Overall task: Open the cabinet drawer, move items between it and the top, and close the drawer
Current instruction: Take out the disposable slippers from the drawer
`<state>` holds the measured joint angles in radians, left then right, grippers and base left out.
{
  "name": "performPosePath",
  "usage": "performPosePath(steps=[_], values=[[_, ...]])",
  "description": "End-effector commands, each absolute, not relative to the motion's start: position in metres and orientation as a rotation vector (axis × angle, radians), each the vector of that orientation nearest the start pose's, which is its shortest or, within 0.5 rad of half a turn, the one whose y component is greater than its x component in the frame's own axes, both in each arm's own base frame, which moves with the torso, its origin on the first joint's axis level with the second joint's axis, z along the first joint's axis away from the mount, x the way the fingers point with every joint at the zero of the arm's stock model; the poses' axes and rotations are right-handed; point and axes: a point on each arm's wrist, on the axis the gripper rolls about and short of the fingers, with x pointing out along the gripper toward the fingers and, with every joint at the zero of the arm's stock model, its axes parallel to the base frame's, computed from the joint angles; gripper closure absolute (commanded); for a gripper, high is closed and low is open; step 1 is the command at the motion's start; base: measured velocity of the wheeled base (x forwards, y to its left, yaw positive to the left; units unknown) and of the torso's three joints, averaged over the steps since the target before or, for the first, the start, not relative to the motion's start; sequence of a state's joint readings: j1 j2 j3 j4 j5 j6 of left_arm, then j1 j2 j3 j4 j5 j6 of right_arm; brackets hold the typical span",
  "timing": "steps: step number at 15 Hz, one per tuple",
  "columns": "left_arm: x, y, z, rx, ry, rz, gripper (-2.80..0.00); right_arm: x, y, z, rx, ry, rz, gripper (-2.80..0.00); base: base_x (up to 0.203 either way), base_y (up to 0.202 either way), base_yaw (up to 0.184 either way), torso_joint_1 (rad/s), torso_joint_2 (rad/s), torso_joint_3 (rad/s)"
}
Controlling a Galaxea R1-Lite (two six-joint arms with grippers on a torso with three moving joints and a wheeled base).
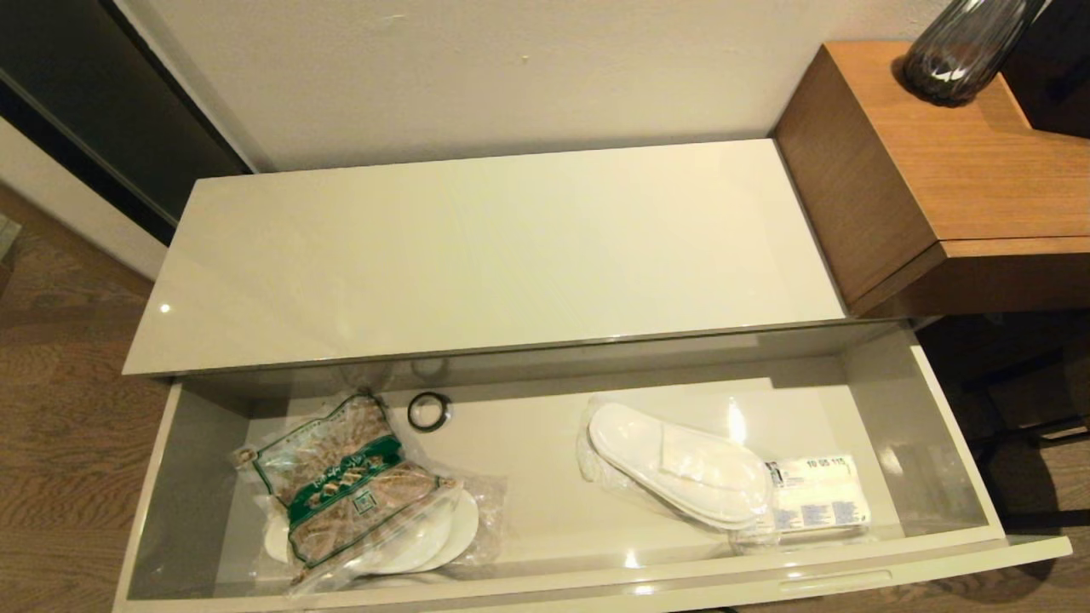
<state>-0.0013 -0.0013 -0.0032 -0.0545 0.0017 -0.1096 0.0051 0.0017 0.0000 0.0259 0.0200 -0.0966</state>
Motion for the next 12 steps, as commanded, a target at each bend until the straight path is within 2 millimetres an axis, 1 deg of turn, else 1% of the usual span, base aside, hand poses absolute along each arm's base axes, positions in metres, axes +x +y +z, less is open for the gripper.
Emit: performPosePath(steps=[1, 5, 6, 7, 8, 10, 11, 12], values=[[-0.023, 0.000, 0.082, -0.111, -0.058, -0.003, 0.00, -0.023, 0.000, 0.073, -0.113, 0.028, 0.029, 0.00, 0.000, 0.000, 0.000, 0.000, 0.00, 0.000], [-0.023, 0.000, 0.082, -0.111, -0.058, -0.002, 0.00, -0.023, 0.000, 0.073, -0.070, 0.024, 0.016, 0.00, 0.000, 0.000, 0.000, 0.000, 0.00, 0.000], [-0.023, 0.000, 0.082, -0.111, -0.058, -0.003, 0.00, -0.023, 0.000, 0.077, -0.071, 0.004, 0.010, 0.00, 0.000, 0.000, 0.000, 0.000, 0.00, 0.000], [-0.023, 0.000, 0.082, -0.111, -0.058, -0.002, 0.00, -0.027, 0.000, 0.091, -0.074, -0.023, 0.001, 0.00, 0.000, 0.000, 0.000, 0.000, 0.00, 0.000], [-0.023, 0.000, 0.082, -0.111, -0.058, -0.002, 0.00, -0.030, 0.000, 0.112, -0.071, -0.038, -0.006, 0.00, 0.000, 0.000, 0.000, 0.000, 0.00, 0.000], [-0.023, 0.000, 0.082, -0.111, -0.058, -0.002, 0.00, -0.037, -0.001, 0.167, -0.031, -0.104, -0.039, 0.00, 0.000, 0.000, 0.000, 0.000, 0.00, 0.000], [-0.023, 0.000, 0.082, -0.111, -0.058, -0.002, 0.00, -0.044, -0.002, 0.199, -0.004, -0.146, -0.084, 0.00, 0.000, 0.000, 0.000, 0.000, 0.00, 0.000], [-0.023, 0.000, 0.082, -0.111, -0.058, -0.003, 0.00, -0.052, -0.002, 0.224, 0.017, -0.146, -0.122, 0.00, 0.000, 0.000, 0.000, 0.000, 0.00, 0.000]])
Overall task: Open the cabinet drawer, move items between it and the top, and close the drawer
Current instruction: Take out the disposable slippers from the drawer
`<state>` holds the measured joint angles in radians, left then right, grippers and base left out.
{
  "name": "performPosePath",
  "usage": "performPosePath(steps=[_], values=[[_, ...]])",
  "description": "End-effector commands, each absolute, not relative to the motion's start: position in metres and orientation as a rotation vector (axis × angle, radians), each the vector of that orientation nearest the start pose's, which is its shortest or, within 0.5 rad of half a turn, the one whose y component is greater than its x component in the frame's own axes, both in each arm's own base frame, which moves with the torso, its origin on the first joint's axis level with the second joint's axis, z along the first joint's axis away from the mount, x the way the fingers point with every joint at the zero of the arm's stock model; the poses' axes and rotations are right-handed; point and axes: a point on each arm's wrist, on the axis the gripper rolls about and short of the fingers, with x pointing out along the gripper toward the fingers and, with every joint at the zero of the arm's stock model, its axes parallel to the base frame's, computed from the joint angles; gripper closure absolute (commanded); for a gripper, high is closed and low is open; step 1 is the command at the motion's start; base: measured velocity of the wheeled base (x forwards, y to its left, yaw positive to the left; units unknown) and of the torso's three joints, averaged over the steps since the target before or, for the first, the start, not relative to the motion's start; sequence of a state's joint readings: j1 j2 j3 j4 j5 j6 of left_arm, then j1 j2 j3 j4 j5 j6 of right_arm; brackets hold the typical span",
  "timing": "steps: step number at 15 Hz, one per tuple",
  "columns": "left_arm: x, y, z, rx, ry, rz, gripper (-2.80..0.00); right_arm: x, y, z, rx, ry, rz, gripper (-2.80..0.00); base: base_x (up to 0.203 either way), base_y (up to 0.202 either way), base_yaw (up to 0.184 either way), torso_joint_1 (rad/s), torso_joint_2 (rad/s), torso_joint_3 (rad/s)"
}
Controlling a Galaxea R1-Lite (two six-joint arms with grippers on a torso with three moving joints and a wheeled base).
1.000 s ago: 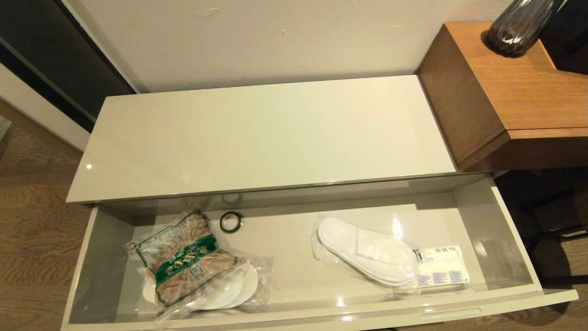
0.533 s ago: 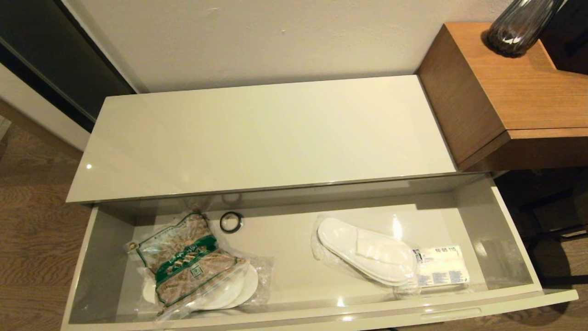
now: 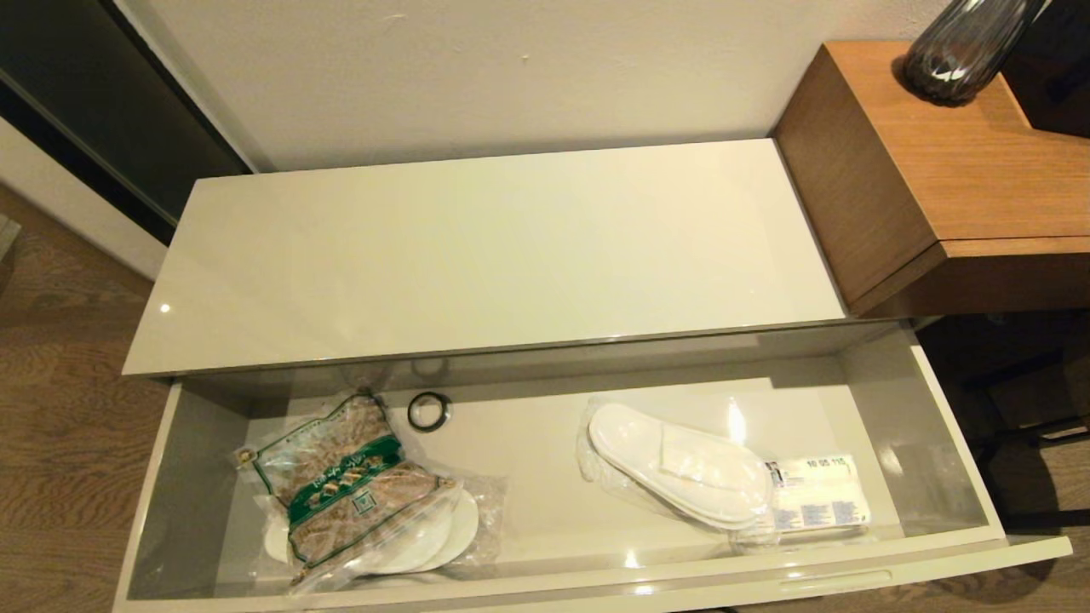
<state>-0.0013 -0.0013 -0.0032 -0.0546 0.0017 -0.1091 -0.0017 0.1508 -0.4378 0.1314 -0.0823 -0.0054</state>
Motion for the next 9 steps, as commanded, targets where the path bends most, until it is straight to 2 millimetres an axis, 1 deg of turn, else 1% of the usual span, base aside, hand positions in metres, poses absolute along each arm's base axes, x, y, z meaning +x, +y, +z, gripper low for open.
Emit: performPosePath(steps=[1, 2, 3, 4, 5, 6, 8, 9], values=[[-0.023, 0.000, 0.082, -0.111, -0.058, -0.002, 0.00, -0.057, -0.003, 0.239, 0.026, -0.089, -0.151, 0.00, 0.000, 0.000, 0.000, 0.000, 0.00, 0.000], [-0.023, 0.000, 0.082, -0.111, -0.058, -0.003, 0.00, -0.059, -0.003, 0.243, 0.007, 0.062, -0.172, 0.00, 0.000, 0.000, 0.000, 0.000, 0.00, 0.000], [-0.023, 0.000, 0.082, -0.111, -0.058, -0.003, 0.00, -0.056, -0.003, 0.247, -0.074, 0.203, -0.181, 0.00, 0.000, 0.000, 0.000, 0.000, 0.00, 0.000], [-0.023, 0.000, 0.082, -0.111, -0.058, -0.002, 0.00, -0.048, -0.003, 0.250, -0.196, 0.298, -0.163, 0.00, 0.000, 0.000, 0.000, 0.000, 0.00, 0.000], [-0.023, 0.000, 0.082, -0.111, -0.058, -0.002, 0.00, -0.033, -0.003, 0.252, -0.286, 0.360, -0.108, 0.00, 0.000, 0.000, 0.000, 0.000, 0.00, 0.000], [-0.023, 0.000, 0.082, -0.111, -0.058, -0.003, 0.00, -0.013, -0.001, 0.253, -0.355, 0.402, -0.012, 0.00, 0.000, 0.000, 0.000, 0.000, 0.00, 0.000], [-0.023, 0.000, 0.082, -0.111, -0.058, -0.002, 0.00, 0.031, 0.000, 0.251, -0.474, 0.486, 0.121, 0.00, 0.000, 0.000, 0.000, 0.000, 0.00, 0.000], [-0.023, 0.000, 0.082, -0.111, -0.058, -0.002, 0.00, 0.062, 0.001, 0.250, -0.534, 0.527, 0.181, 0.00, 0.000, 0.000, 0.000, 0.000, 0.00, 0.000]])
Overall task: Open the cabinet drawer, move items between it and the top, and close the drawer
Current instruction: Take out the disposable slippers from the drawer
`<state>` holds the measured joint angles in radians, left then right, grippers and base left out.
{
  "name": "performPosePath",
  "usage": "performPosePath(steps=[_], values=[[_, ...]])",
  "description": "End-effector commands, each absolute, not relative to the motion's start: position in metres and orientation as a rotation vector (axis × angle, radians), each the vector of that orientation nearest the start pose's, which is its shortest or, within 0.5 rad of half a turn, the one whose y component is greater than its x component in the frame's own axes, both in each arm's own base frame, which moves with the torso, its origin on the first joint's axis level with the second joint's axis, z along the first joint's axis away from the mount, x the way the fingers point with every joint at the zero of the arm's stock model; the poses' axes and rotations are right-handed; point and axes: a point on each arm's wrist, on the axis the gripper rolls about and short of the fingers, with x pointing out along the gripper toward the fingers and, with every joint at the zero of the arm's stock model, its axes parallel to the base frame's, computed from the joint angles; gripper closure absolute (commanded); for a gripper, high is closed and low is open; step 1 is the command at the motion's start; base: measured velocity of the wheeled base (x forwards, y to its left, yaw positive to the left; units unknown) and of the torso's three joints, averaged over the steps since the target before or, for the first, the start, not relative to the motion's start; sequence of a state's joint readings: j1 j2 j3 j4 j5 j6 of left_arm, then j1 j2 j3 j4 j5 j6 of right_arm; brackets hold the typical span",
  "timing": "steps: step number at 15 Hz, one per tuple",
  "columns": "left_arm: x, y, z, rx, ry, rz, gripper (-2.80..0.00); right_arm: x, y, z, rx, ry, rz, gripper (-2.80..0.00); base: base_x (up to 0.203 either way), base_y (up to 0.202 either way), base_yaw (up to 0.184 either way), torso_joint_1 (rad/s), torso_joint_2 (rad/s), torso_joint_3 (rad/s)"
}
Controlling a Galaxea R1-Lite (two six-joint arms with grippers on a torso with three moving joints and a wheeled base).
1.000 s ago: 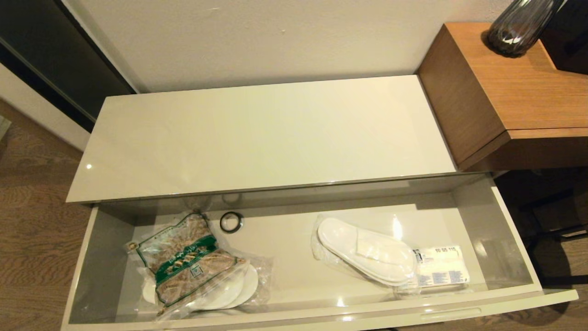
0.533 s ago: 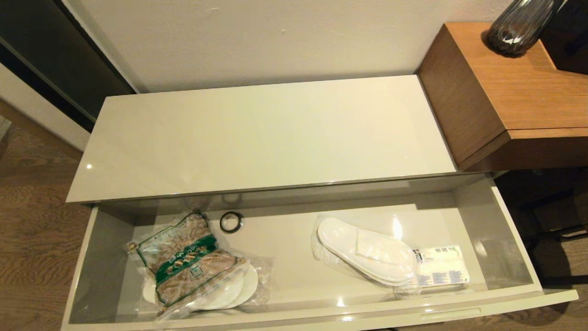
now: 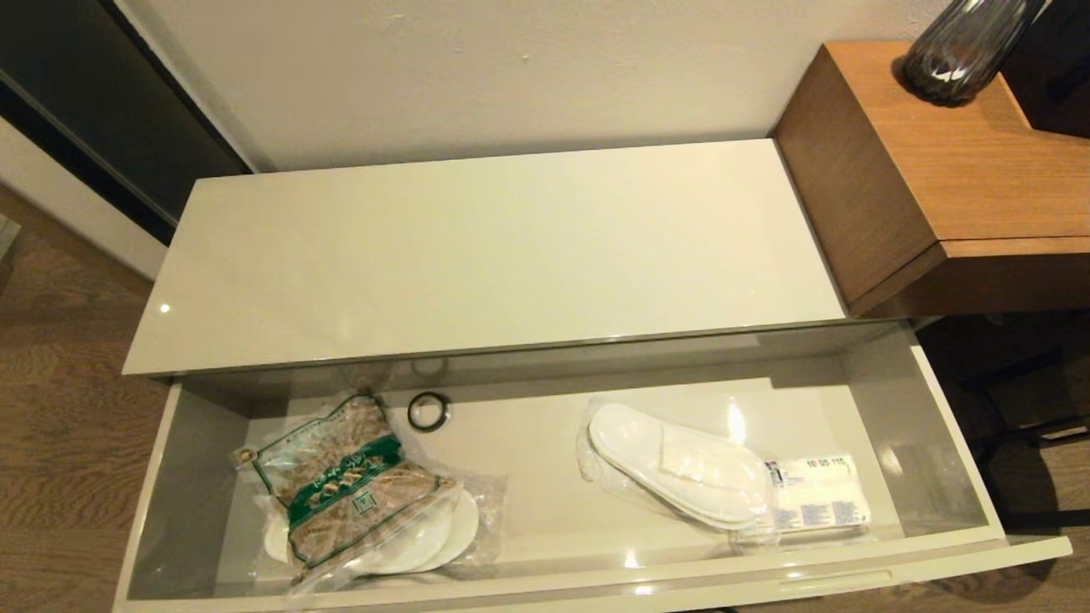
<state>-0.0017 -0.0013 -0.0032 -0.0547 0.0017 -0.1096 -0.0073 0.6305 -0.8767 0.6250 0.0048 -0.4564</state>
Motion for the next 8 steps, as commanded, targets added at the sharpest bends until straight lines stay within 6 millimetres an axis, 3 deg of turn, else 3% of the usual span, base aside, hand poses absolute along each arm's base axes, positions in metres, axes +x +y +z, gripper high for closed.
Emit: performPosePath(steps=[1, 5, 7, 8], values=[[-0.023, 0.000, 0.082, -0.111, -0.058, -0.003, 0.00, 0.092, 0.004, 0.249, -0.584, 0.553, 0.236, 0.00, 0.000, 0.000, 0.000, 0.000, 0.00, 0.000], [-0.023, 0.000, 0.082, -0.111, -0.058, -0.003, 0.00, 0.199, 0.044, 0.267, -0.771, 0.562, 0.439, 0.00, 0.000, 0.000, 0.000, 0.000, 0.00, 0.000], [-0.023, 0.000, 0.082, -0.111, -0.058, -0.003, 0.00, 0.236, 0.067, 0.271, -0.856, 0.591, 0.471, 0.00, 0.000, 0.000, 0.000, 0.000, 0.00, 0.000], [-0.023, 0.000, 0.082, -0.111, -0.058, -0.003, 0.00, 0.243, 0.074, 0.269, -0.914, 0.626, 0.482, 0.00, 0.000, 0.000, 0.000, 0.000, 0.00, 0.000]])
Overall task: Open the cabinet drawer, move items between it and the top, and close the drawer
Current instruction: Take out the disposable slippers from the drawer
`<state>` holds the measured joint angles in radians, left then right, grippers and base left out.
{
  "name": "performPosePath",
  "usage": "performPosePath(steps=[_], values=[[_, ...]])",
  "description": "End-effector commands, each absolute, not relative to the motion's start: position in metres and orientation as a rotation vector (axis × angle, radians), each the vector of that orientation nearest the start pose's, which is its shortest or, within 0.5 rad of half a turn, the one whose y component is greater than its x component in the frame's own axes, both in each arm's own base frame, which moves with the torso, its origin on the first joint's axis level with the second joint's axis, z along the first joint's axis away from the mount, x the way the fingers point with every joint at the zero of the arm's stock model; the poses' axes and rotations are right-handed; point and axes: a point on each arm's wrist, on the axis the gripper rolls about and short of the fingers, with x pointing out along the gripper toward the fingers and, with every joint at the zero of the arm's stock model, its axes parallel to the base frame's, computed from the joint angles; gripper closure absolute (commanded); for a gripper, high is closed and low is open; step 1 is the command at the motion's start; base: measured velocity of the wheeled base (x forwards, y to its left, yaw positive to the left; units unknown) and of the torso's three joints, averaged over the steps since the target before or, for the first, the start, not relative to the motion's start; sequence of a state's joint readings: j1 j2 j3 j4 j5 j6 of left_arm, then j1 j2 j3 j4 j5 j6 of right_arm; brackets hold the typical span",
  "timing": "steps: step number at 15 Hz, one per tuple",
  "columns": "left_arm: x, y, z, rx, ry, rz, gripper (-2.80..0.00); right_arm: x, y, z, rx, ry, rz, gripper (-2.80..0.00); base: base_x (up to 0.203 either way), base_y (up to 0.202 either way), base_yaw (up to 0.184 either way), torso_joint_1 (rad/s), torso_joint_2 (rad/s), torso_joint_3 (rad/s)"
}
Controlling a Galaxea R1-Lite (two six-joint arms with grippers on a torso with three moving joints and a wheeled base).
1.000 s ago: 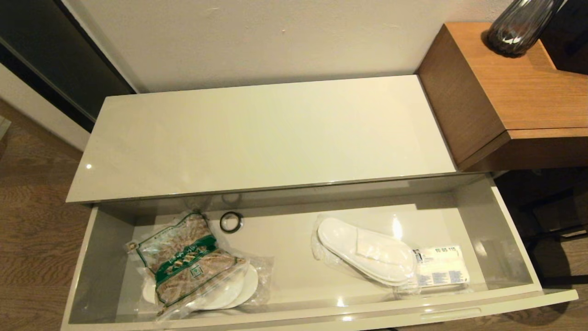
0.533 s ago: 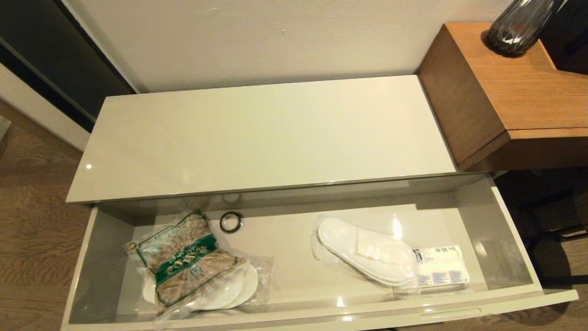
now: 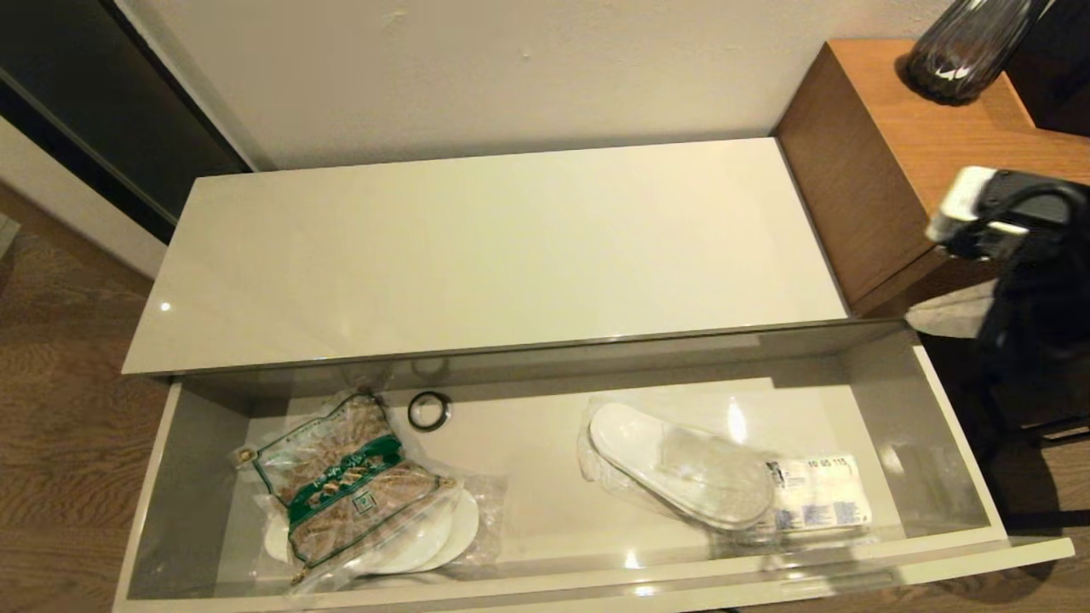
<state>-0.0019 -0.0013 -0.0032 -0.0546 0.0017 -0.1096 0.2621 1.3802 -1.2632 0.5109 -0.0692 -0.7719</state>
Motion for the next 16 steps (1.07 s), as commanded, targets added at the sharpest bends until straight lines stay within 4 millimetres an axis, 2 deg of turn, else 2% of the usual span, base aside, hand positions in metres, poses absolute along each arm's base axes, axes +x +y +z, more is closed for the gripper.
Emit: performPosePath(steps=[1, 3, 4, 7, 10, 13, 16], values=[[-0.023, 0.000, 0.082, -0.111, -0.058, -0.003, 0.00, 0.244, 0.076, 0.266, -0.948, 0.657, 0.498, 0.00, 0.000, 0.000, 0.000, 0.000, 0.00, 0.000], [-0.023, 0.000, 0.082, -0.111, -0.058, -0.002, 0.00, 0.240, 0.076, 0.243, -0.970, 0.753, 0.549, 0.00, 0.000, 0.000, 0.000, 0.000, 0.00, 0.000], [-0.023, 0.000, 0.082, -0.111, -0.058, -0.003, 0.00, 0.246, 0.078, 0.234, -0.967, 0.783, 0.575, 0.00, 0.000, 0.000, 0.000, 0.000, 0.00, 0.000], [-0.023, 0.000, 0.082, -0.111, -0.058, -0.003, 0.00, 0.269, 0.088, 0.197, -0.921, 0.868, 0.721, 0.00, 0.000, 0.000, 0.000, 0.000, 0.00, 0.000], [-0.023, 0.000, 0.082, -0.111, -0.058, -0.003, 0.00, 0.290, 0.096, 0.170, -0.920, 0.939, 0.774, 0.00, 0.000, 0.000, 0.000, 0.000, 0.00, 0.000], [-0.023, 0.000, 0.082, -0.111, -0.058, -0.002, 0.00, 0.313, 0.113, 0.143, -0.928, 0.916, 0.787, 0.00, 0.000, 0.000, 0.000, 0.000, 0.00, 0.000], [-0.023, 0.000, 0.082, -0.111, -0.058, -0.003, 0.00, 0.347, 0.133, 0.109, -0.931, 0.805, 0.748, 0.00, 0.000, 0.000, 0.000, 0.000, 0.00, 0.000]])
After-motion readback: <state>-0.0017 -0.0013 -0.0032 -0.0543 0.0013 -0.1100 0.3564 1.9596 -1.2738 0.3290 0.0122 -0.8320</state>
